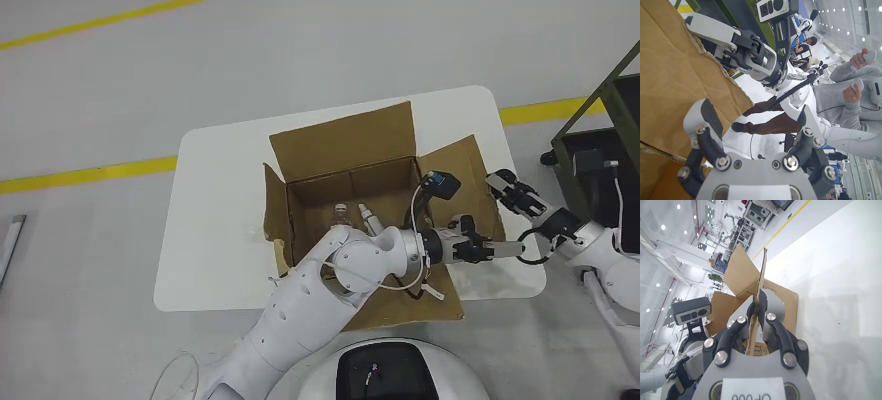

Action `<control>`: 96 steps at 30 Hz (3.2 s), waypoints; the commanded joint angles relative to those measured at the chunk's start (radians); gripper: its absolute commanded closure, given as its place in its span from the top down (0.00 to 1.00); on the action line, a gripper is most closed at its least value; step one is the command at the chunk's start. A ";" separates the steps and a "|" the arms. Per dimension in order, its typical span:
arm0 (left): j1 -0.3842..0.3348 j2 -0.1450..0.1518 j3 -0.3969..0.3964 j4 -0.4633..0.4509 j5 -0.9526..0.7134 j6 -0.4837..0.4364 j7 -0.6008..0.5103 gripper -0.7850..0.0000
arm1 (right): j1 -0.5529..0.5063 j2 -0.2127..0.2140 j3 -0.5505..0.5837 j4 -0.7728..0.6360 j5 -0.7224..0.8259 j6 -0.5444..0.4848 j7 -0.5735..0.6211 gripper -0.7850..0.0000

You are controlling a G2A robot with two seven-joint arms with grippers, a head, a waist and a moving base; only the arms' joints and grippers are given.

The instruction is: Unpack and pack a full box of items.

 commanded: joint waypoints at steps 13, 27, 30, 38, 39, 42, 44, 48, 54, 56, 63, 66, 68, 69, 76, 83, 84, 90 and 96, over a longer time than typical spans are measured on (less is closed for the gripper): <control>0.002 -0.009 -0.022 0.013 0.002 -0.009 -0.015 1.00 | 0.006 -0.003 -0.015 0.018 -0.018 0.005 0.005 0.00; 0.053 0.026 -0.146 -0.070 0.119 0.057 -0.046 1.00 | -0.005 -0.005 -0.028 0.062 -0.072 -0.007 -0.016 0.00; 0.089 0.044 -0.199 -0.125 0.157 0.079 -0.071 1.00 | -0.002 -0.006 -0.029 0.071 -0.080 -0.010 -0.024 0.00; 0.186 0.089 -0.354 -0.275 0.273 0.163 -0.116 1.00 | 0.006 -0.009 -0.022 0.088 -0.076 -0.026 -0.062 0.00; 0.194 0.096 -0.369 -0.295 0.307 0.168 -0.140 1.00 | 0.006 -0.010 -0.020 0.089 -0.077 -0.027 -0.066 0.00; 0.220 0.117 -0.424 -0.367 0.436 0.196 -0.201 1.00 | 0.003 -0.010 -0.016 0.090 -0.077 -0.028 -0.072 0.00; 0.249 0.126 -0.463 -0.409 0.447 0.209 -0.222 1.00 | -0.001 -0.011 -0.015 0.090 -0.079 -0.029 -0.077 0.00; 0.291 0.150 -0.519 -0.457 0.584 0.211 -0.306 1.00 | -0.004 -0.013 -0.012 0.095 -0.078 -0.025 -0.092 0.00; 0.346 0.171 -0.582 -0.521 0.700 0.216 -0.368 1.00 | 0.000 -0.014 -0.008 0.104 -0.111 -0.008 -0.118 0.00; 0.362 0.175 -0.605 -0.532 0.711 0.230 -0.359 1.00 | 0.000 -0.015 -0.009 0.103 -0.116 -0.004 -0.122 0.00; 0.395 0.185 -0.637 -0.542 0.748 0.240 -0.334 1.00 | -0.006 -0.018 -0.011 0.104 -0.105 -0.001 -0.130 0.09; 0.401 0.187 -0.643 -0.541 0.751 0.246 -0.325 1.00 | -0.004 -0.019 -0.006 0.099 -0.105 -0.001 -0.133 0.26; 0.400 0.188 -0.643 -0.548 0.751 0.241 -0.318 1.00 | -0.003 -0.019 0.004 0.089 -0.107 -0.003 -0.145 0.49; 0.398 0.189 -0.641 -0.553 0.749 0.235 -0.312 1.00 | -0.004 -0.019 0.009 0.082 -0.112 -0.006 -0.150 1.00; 0.373 0.192 -0.632 -0.593 0.761 0.213 -0.286 1.00 | -0.003 -0.017 0.092 -0.005 -0.161 0.000 -0.249 1.00; 0.399 0.202 -0.689 -0.664 0.807 0.237 -0.305 1.00 | 0.004 -0.017 0.137 -0.160 -0.201 -0.076 -0.291 1.00; 0.406 0.204 -0.699 -0.672 0.814 0.238 -0.311 1.00 | 0.006 -0.016 0.132 -0.178 -0.222 -0.088 -0.270 1.00; 0.462 0.217 -0.752 -0.728 0.882 0.227 -0.343 1.00 | 0.050 -0.008 0.019 -0.251 -0.422 -0.143 -0.118 0.05; 0.532 0.225 -0.797 -0.777 0.894 0.241 -0.362 1.00 | 0.111 -0.011 -0.162 -0.219 -0.576 -0.147 0.023 0.00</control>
